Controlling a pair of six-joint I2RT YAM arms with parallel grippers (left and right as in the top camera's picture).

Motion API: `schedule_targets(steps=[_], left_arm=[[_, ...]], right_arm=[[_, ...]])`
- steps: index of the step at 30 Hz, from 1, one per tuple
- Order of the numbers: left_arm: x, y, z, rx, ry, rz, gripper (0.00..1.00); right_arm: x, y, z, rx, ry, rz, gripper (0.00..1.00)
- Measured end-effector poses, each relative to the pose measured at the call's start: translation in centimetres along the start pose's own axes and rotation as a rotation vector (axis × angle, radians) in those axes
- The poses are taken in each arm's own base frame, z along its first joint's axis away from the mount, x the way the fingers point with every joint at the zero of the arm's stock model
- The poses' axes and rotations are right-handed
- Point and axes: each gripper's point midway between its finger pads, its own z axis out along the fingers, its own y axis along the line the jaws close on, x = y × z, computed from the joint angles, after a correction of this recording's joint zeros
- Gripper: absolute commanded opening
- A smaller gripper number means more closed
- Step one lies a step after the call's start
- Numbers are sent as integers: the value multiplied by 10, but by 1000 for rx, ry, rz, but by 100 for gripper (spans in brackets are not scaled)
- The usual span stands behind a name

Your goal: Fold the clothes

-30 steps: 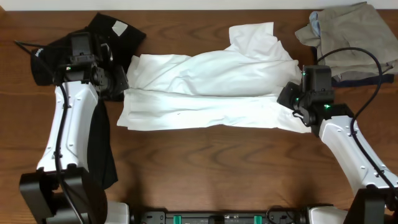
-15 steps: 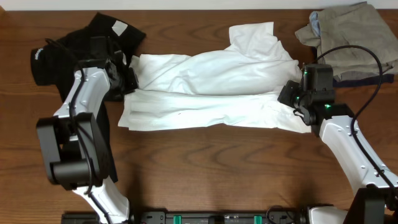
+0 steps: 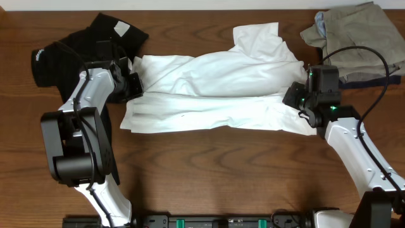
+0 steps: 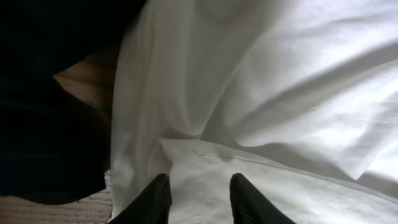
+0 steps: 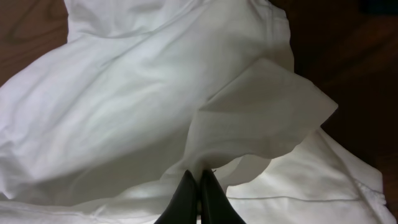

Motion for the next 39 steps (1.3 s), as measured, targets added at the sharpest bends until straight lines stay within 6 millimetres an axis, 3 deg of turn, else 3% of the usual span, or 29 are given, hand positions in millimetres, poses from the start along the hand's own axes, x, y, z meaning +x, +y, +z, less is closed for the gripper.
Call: schedule_targets(steps=[12, 17, 26, 31, 39], left_arm=[[6, 5, 0, -25, 21, -5, 35], [6, 5, 0, -26, 22, -5, 24], [9, -5, 2, -18, 30, 18, 19], [10, -7, 2, -15, 33, 18, 6], [13, -4, 12, -20, 53, 16, 6]], right_arm=[[1, 0, 0, 2, 3, -11, 1], [1, 0, 0, 2, 3, -14, 1], [1, 0, 0, 2, 3, -14, 1], [1, 0, 0, 2, 3, -14, 1], [1, 0, 0, 2, 3, -15, 1]])
